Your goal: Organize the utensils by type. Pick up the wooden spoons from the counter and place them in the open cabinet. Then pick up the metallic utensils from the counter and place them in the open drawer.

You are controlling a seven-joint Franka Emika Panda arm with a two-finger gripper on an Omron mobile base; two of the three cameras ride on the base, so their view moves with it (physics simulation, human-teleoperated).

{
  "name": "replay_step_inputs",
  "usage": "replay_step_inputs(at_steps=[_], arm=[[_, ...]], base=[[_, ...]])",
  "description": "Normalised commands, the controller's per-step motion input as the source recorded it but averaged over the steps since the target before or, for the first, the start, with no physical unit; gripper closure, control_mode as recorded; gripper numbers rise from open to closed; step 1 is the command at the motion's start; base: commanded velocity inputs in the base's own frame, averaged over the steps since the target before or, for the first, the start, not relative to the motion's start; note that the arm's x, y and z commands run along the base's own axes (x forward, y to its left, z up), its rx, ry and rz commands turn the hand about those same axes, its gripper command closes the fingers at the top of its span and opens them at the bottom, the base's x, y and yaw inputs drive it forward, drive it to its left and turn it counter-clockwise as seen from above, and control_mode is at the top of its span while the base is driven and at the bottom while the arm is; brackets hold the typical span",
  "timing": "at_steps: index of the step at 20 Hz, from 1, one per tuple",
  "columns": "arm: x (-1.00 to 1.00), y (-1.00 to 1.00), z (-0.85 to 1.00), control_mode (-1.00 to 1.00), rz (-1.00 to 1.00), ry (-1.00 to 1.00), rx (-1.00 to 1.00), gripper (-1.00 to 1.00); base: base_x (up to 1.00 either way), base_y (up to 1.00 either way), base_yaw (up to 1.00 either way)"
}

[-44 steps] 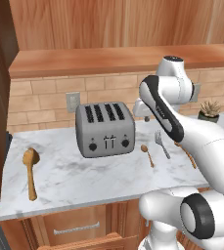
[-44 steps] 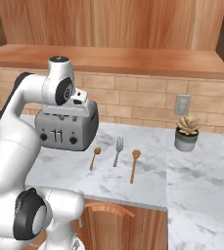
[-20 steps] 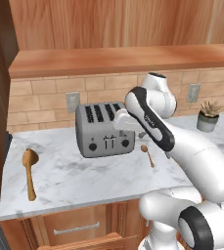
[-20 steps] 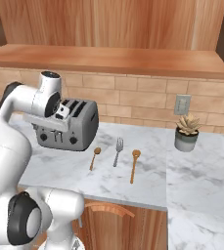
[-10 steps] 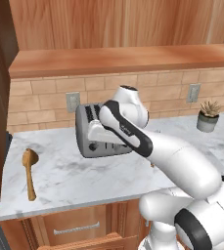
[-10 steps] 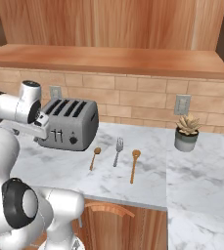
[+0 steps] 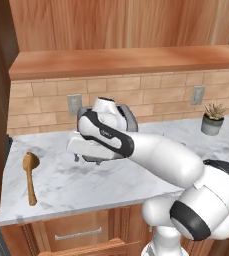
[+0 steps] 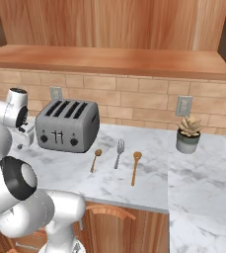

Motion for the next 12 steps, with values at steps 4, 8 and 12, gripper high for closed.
replay_step_inputs(at_steps=[4,8,12], arm=[[0.00,0.27,-0.35,-1.00,0.01,0.23,-0.02,-1.00],[0.05,0.47,-0.46,-1.00,0.00,0.11,-0.03,-1.00],[0.02,0.28,-0.30,-1.00,0.00,0.07,-0.05,-1.00]], base=[[0.00,0.00,0.00],[0.00,0.00,0.00],[0.00,0.00,0.00]])
